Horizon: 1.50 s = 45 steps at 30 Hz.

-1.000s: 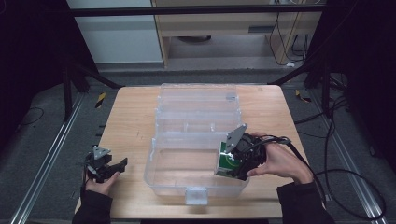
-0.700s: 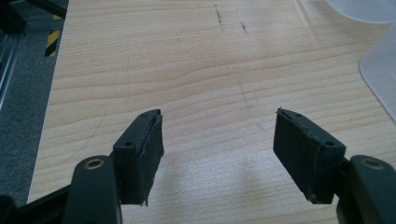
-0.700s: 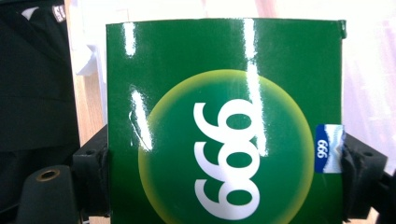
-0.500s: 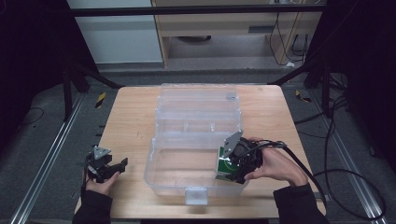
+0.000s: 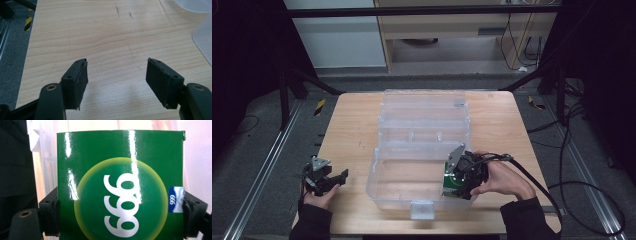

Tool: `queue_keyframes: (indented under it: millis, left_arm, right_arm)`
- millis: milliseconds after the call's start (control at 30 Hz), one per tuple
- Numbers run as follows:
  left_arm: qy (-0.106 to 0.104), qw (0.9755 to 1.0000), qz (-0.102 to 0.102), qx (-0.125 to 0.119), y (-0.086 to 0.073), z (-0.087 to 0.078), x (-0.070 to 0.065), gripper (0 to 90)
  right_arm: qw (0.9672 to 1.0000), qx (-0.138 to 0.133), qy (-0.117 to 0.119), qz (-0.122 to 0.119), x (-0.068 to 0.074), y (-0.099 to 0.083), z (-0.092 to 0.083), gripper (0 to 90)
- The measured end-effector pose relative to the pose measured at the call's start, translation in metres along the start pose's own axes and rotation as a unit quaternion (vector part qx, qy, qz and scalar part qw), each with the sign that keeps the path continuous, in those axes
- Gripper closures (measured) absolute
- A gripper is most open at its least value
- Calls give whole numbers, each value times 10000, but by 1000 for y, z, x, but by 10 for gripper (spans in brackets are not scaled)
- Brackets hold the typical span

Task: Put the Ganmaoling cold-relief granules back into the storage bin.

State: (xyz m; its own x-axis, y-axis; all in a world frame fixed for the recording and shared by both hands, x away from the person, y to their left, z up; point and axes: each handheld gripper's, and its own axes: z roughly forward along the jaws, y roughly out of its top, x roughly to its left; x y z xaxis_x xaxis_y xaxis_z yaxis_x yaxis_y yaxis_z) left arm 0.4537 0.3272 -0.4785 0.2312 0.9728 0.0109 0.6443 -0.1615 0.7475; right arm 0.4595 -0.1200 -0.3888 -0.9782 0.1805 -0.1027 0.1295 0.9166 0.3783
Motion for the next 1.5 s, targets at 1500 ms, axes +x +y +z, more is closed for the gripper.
queue_keyframes:
  millis: [1500]
  left_arm:
    - [-16,10000,29,31,0,0,-1,337]
  right_arm:
    - [9563,-1903,-1446,1684,-6,-68,-55,54]
